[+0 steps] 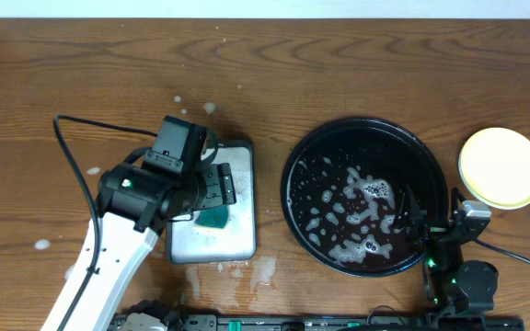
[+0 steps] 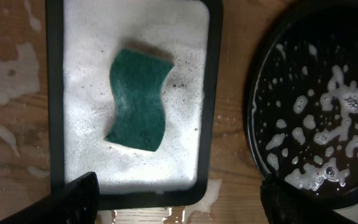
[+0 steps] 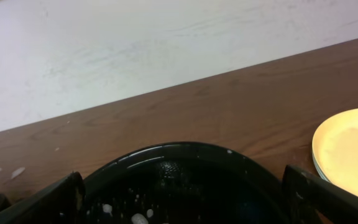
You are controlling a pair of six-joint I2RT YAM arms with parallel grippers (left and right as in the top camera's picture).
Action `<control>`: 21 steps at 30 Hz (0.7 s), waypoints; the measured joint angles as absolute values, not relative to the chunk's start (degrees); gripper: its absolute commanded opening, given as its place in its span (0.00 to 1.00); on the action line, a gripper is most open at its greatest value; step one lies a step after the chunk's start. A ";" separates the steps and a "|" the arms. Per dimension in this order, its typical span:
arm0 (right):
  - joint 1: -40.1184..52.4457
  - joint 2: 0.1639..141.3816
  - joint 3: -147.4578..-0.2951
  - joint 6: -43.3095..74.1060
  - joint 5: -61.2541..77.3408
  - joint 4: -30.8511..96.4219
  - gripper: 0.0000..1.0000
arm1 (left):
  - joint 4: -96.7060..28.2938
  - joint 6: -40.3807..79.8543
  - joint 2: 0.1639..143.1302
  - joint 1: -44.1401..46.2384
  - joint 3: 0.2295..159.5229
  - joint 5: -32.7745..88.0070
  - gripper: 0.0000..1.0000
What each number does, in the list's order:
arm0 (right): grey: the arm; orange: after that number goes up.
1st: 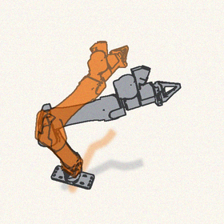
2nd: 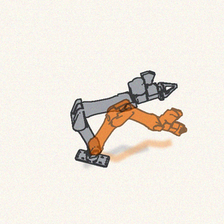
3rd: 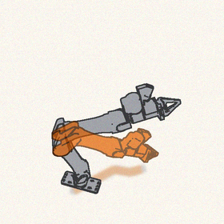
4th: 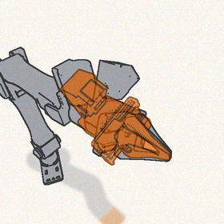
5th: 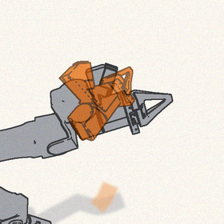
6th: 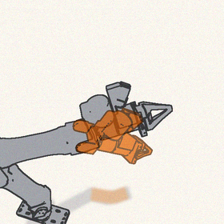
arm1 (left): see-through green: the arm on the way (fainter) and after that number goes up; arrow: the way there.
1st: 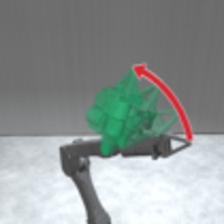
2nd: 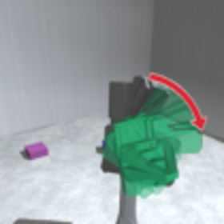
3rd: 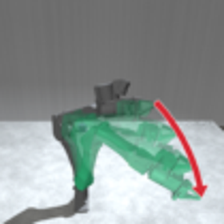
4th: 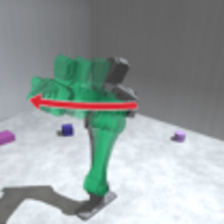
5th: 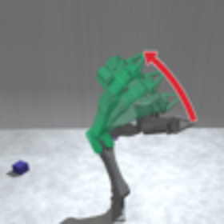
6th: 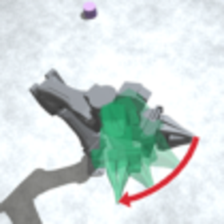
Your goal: Clean dirty plates on tray and stack at the side
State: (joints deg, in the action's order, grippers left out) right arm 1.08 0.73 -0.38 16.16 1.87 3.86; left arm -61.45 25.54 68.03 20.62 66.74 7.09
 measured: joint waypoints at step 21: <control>1.08 0.73 -0.38 16.34 1.67 3.88 0.99 | -11.38 13.02 9.26 1.19 18.15 6.00 0.83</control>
